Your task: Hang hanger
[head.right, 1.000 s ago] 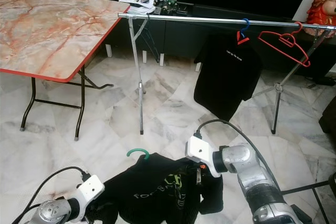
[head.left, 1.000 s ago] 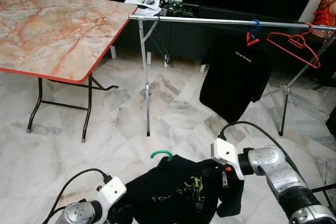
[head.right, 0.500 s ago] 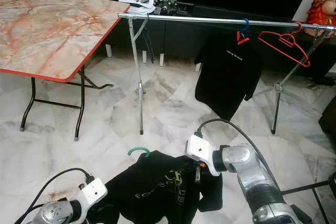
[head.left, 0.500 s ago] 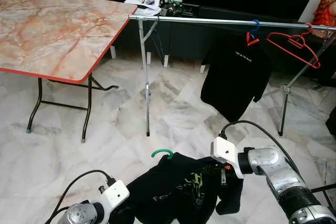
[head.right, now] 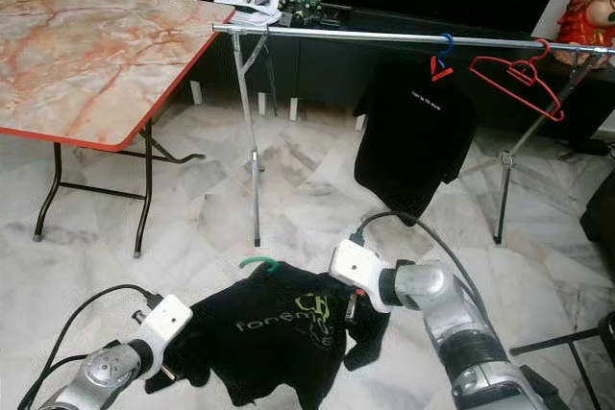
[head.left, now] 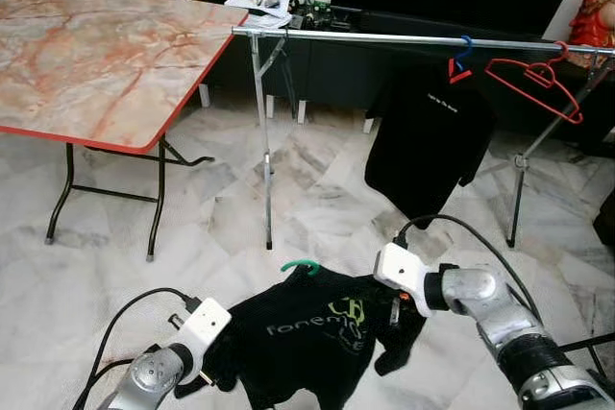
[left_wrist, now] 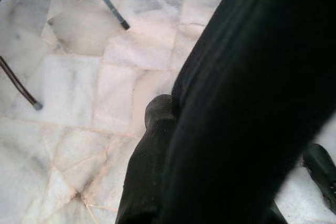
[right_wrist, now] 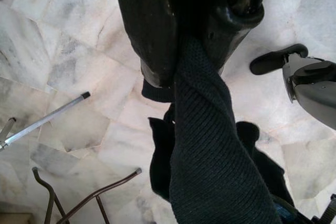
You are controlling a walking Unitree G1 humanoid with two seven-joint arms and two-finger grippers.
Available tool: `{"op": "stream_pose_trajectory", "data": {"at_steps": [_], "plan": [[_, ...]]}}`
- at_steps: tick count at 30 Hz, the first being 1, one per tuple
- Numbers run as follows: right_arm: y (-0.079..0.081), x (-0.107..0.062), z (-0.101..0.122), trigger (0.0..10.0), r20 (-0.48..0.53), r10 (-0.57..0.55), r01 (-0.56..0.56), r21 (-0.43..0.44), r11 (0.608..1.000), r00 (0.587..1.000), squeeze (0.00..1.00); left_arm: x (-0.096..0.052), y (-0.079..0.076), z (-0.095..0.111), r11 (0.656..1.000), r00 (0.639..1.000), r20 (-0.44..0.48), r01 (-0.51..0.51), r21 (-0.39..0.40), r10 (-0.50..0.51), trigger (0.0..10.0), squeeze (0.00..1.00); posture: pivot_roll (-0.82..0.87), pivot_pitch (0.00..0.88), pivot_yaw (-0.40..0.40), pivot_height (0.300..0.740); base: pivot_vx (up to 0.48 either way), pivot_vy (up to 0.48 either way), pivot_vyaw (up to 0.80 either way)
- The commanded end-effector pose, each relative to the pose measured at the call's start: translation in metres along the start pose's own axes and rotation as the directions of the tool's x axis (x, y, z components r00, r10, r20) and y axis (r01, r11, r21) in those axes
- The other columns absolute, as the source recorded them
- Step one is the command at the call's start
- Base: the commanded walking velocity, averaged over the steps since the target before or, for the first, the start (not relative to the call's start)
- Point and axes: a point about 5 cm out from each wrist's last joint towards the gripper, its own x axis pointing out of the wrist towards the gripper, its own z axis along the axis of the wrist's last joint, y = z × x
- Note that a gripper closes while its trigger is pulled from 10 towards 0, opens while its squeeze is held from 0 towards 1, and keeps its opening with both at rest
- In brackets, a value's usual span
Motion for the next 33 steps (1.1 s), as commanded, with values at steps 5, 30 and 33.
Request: {"op": "stream_pose_trajectory", "data": {"at_steps": [5, 30, 33], "plan": [[-0.016, -0.025, -0.014, 10.0, -0.053, -0.108, 0.11, 0.037, 0.993, 0.993, 0.0, -0.02, 0.008, -0.039, 0.994, 0.993, -0.117, -0.004, -0.109, -0.009, 0.0, 0.0, 0.09, 0.089, -0.106, 0.74, 0.0, 0.0, 0.0], [-0.002, -0.015, 0.0, 10.0, 0.046, 0.084, -0.085, 0.018, 0.996, 0.995, 0.0, -0.021, -0.028, -0.038, 0.935, 0.936, -0.101, 0.346, 0.076, -0.338, 10.0, 0.0, 0.08, 0.096, -0.111, 0.74, 0.0, 0.0, 0.0], [-0.004, -0.016, 0.002, 10.0, 0.052, 0.081, -0.081, 0.015, 0.997, 0.995, 0.0, -0.021, -0.028, -0.04, 0.938, 0.937, -0.115, 0.339, 0.071, -0.33, 6.6, 0.0, 0.08, 0.097, -0.112, 0.74, 0.0, 0.0, 0.0]]}}
